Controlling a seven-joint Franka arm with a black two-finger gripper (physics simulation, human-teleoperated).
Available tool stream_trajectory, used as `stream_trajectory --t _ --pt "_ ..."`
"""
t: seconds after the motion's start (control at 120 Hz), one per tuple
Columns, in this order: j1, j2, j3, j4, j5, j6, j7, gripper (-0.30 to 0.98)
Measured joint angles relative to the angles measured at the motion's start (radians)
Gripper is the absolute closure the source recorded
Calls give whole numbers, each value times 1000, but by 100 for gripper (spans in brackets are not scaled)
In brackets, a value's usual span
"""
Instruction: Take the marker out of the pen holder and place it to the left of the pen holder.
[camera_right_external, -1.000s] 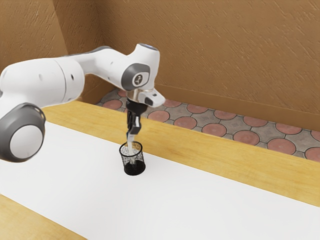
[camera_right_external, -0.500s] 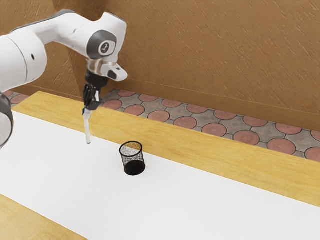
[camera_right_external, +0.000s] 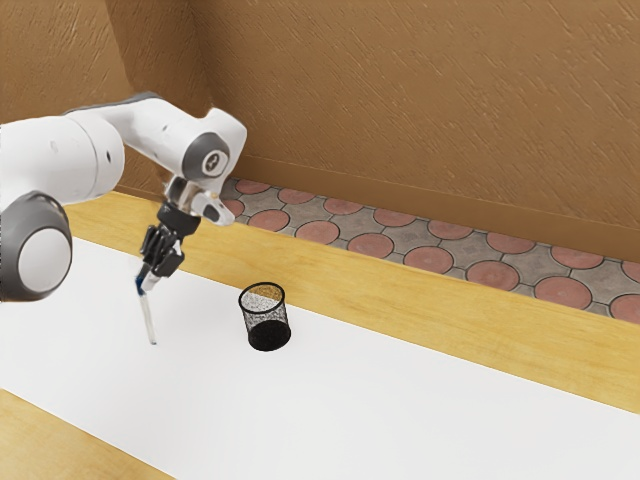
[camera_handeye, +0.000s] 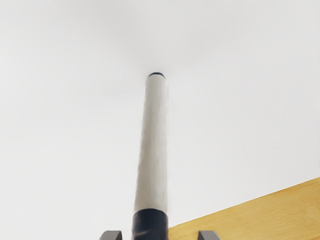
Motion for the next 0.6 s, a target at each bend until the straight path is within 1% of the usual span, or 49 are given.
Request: stream_trajectory --t 0.075,0.15,0.242,0.333,0.392,0.492,0.525,0.575,0.6 --pt "-10 6 -7 9 -4 -1 -2 38" --pt "-13 7 -18 21 -9 0 -3 27" --pt "-12 -10 -47 38 -18 3 -5 17" --pt "7 -70 -80 27 -45 18 -7 11" --pt "41 -126 -135 6 -65 34 -10 9" --pt "68 -236 -220 -39 -96 66 -30 5" --pt "106 -266 -285 -48 -105 74 -37 5" --pt "198 -298 -407 -54 -132 85 -46 4" --pt "230 -313 -448 -55 -142 89 -51 3"
